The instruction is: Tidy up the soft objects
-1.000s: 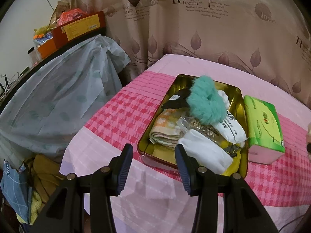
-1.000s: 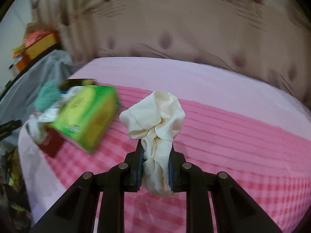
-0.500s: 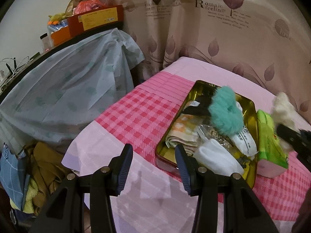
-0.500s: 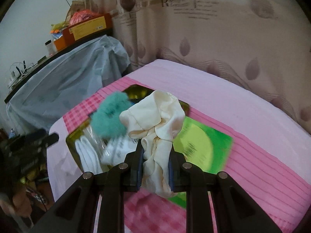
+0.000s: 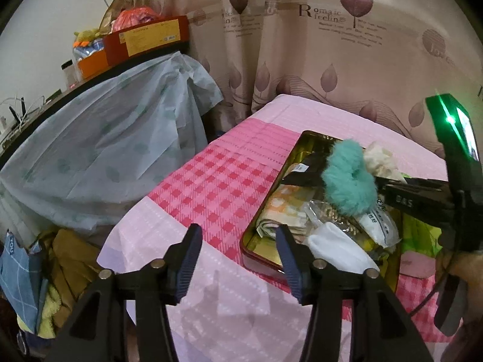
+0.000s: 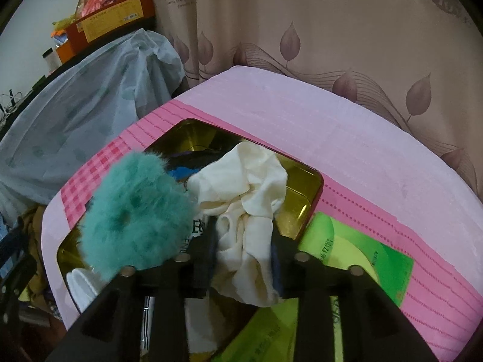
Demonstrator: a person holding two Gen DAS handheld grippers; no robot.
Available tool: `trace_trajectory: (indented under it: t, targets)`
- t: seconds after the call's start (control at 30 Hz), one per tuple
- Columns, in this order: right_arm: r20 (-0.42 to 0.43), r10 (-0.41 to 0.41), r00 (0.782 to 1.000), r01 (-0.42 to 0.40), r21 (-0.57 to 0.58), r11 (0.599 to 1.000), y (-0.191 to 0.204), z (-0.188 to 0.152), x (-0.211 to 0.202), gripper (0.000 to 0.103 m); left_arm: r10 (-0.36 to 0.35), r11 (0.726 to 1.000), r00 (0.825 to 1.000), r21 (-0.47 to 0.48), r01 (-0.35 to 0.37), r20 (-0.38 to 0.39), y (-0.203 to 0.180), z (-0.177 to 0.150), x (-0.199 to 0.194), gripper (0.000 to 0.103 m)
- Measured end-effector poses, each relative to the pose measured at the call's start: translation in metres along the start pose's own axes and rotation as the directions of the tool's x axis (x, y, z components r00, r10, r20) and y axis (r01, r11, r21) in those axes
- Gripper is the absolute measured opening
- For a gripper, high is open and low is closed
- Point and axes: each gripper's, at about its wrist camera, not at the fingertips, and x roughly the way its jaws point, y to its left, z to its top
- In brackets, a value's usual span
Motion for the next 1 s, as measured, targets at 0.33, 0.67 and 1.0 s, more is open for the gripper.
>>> trace_trajectory:
  t: [0.33,0.67,1.0]
  targets:
    - [0.024,0.008,1.000,-0.007,-0.009,1.000,0.000,-0.003,-0.015,0.062,-0.006,1.000,1.000,0.025,0.005,0.031,-0.007,0.000,-0.006,0.053]
    - [0.125,0.020,0.992,-0.020,0.003,1.000,0.011,-0.034,-0.071,0.085,-0.024,0.999,0.998,0.035,0.022,0.058,-0.010,-0.001,-0.016,0.053]
    - [0.150,-0.007,0.989,0.012,-0.031,0.999,0.031,-0.084,-0.102,0.088,-0.029,0.998,0.997,0.065,0.024,0.070,-0.018,-0.003,-0.021,0.053]
